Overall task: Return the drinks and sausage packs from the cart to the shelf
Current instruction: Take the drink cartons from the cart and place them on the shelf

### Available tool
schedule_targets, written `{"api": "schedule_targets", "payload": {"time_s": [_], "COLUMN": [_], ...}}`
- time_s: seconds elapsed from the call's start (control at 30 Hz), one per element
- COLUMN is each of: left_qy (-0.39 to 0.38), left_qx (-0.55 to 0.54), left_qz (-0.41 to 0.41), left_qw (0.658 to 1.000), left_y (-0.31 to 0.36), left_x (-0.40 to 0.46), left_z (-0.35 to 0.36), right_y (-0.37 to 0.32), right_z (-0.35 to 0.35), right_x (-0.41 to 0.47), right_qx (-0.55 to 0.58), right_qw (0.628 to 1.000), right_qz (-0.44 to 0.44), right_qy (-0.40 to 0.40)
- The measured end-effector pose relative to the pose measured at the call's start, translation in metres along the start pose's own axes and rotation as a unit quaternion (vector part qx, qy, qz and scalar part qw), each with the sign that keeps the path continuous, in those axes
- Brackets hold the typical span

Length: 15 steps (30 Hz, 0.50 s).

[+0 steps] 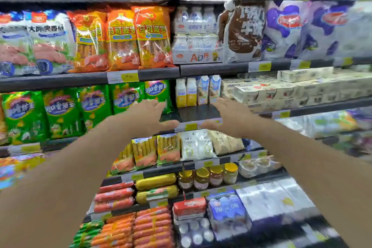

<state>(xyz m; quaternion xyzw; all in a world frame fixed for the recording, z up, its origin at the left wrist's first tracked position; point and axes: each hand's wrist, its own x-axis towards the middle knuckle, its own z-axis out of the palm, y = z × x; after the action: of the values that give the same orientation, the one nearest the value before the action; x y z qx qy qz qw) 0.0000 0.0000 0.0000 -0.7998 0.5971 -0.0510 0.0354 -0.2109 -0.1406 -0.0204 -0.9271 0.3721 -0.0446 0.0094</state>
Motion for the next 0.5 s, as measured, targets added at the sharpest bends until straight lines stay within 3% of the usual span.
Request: {"api": "schedule_targets", "payload": {"time_s": [0.27, 0.5], "left_qy": [0.001, -0.001], "left_qx": [0.028, 0.007], "left_qz": [0.142, 0.289], "left_qw": [0.989, 0.957], "left_y": [0.126, 0.308], "left_x": [0.052, 0.082], "left_z": [0.013, 0.008], "right_y": [0.115, 0.249], "right_z": [0.014, 0.015], "right_x": [-0.080, -0.212], "right_qx": [0.013, 0.007], "right_qw": [0.991, 0.960], "right_qz": [0.135, 0.280], "right_qy": [0.003, -0.010]}}
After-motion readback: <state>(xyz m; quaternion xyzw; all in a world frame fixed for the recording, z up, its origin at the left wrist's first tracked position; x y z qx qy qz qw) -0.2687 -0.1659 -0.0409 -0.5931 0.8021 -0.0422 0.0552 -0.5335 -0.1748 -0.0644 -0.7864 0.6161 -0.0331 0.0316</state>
